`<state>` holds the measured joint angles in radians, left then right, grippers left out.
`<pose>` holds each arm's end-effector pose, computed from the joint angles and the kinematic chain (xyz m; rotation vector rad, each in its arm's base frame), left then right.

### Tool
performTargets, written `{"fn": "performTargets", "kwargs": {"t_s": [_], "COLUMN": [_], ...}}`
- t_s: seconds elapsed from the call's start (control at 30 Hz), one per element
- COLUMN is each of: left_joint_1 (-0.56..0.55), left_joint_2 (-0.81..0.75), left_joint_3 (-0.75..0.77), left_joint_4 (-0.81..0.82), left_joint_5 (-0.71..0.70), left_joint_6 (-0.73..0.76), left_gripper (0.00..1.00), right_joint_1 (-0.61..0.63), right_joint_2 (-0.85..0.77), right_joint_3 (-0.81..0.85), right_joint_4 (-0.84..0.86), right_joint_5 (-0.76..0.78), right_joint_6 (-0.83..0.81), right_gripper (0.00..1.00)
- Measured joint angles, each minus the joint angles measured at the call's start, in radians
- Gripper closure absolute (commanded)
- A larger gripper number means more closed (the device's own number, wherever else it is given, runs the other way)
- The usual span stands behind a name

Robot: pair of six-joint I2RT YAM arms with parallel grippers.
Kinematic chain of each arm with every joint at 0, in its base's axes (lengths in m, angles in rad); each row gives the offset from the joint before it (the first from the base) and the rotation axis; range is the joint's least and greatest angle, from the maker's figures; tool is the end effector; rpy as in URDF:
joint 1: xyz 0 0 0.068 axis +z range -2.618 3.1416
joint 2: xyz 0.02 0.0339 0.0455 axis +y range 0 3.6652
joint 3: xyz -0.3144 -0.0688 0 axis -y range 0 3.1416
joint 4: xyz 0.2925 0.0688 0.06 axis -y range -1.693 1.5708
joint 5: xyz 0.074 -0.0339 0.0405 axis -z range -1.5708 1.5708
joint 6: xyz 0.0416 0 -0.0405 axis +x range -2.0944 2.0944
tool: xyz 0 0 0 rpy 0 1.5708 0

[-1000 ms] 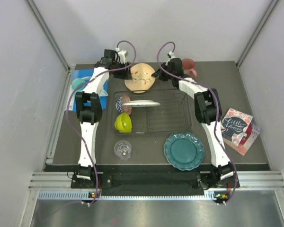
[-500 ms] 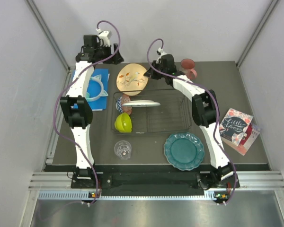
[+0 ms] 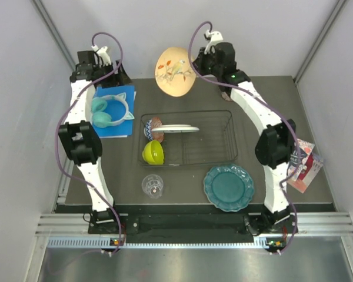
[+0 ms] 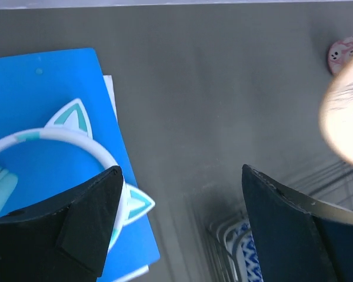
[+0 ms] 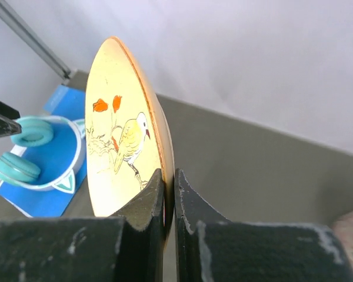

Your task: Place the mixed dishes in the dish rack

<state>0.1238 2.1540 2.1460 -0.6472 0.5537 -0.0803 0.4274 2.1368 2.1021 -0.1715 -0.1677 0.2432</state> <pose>0.5712 0.0490 0.3669 0.0805 2.1720 -0.5884 0.5391 0.2532 0.4051 -0.2902 1.7948 0.6289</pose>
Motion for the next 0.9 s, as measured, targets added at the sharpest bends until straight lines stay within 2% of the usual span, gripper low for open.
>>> {"fn": "performTargets", "kwargs": {"t_s": [0.23,0.43,0.57,0.67,0.8,0.9], "left_joint_1": [0.017,0.032,0.040,0.042,0.042,0.042], "left_joint_2": [-0.208,-0.343,-0.394,-0.414,-0.438,-0.464], "left_joint_3": [-0.152,-0.298,-0.396,-0.446,-0.481,-0.496], "left_joint_4": [-0.046,-0.066,-0.077,-0.082,-0.093,-0.096], "left_joint_5": [-0.005,-0.023,-0.053,-0.074,-0.098,-0.110], "left_joint_6": [0.029,0.056,0.081,0.096,0.115,0.129], "left_gripper": [0.13,0.14,0.15,0.16,0.16,0.16], "right_joint_1": [0.057,0.241,0.448,0.611,0.902,1.076], "right_joint_2": [-0.389,-0.720,-0.902,-0.975,-0.990,-0.963], "right_joint_3": [-0.160,-0.312,-0.420,-0.480,-0.560,-0.677], "right_joint_4": [-0.058,-0.147,-0.230,-0.285,-0.328,-0.247], "right_joint_5": [0.095,0.211,0.354,0.504,0.809,1.023], "right_joint_6": [-0.187,-0.337,-0.418,-0.479,-0.618,-0.776], "right_gripper": [1.00,1.00,1.00,1.00,1.00,1.00]}}
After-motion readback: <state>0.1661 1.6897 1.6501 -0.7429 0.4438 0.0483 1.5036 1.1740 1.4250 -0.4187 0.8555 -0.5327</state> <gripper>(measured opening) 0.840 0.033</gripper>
